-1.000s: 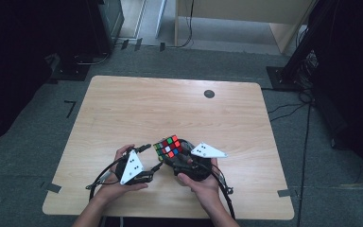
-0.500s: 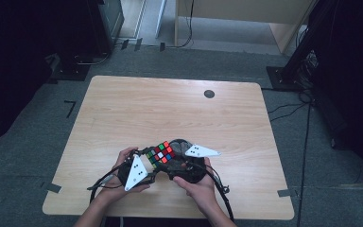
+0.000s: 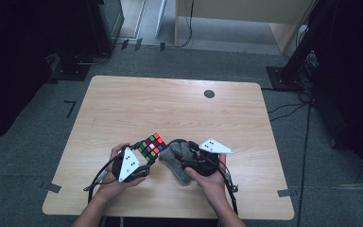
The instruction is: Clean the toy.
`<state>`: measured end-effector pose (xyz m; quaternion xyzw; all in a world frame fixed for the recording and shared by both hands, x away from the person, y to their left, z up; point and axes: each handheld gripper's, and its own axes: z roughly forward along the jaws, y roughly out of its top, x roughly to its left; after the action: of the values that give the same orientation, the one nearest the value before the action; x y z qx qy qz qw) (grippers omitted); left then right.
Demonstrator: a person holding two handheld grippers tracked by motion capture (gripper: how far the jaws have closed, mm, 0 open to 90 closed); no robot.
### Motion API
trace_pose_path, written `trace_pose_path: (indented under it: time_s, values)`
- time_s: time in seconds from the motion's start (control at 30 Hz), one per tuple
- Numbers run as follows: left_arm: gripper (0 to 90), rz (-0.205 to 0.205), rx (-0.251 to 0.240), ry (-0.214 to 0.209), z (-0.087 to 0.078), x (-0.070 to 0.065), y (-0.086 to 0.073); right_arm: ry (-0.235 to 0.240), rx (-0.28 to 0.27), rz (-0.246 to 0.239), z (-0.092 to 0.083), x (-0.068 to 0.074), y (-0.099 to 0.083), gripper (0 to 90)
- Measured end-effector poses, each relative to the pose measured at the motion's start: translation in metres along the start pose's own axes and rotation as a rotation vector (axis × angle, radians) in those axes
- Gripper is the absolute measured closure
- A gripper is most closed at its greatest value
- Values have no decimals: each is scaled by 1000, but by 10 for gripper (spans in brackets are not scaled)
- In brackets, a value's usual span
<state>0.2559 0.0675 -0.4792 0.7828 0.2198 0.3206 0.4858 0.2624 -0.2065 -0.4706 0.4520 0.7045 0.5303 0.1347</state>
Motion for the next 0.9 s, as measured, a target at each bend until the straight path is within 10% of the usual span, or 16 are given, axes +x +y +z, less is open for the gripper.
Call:
trace_pose_path:
  time_s: [0.4, 0.73, 0.9]
  values:
    - [338, -25, 24, -12, 2, -2, 0, -139, 259, -43, 34, -19, -32, 345]
    - [338, -92, 29, -57, 2, 0, 2, -198, 261, -179, 39, -9, -38, 371]
    - [338, -142, 29, -70, 2, 3, 2, -208, 264, -174, 39, -8, -38, 389]
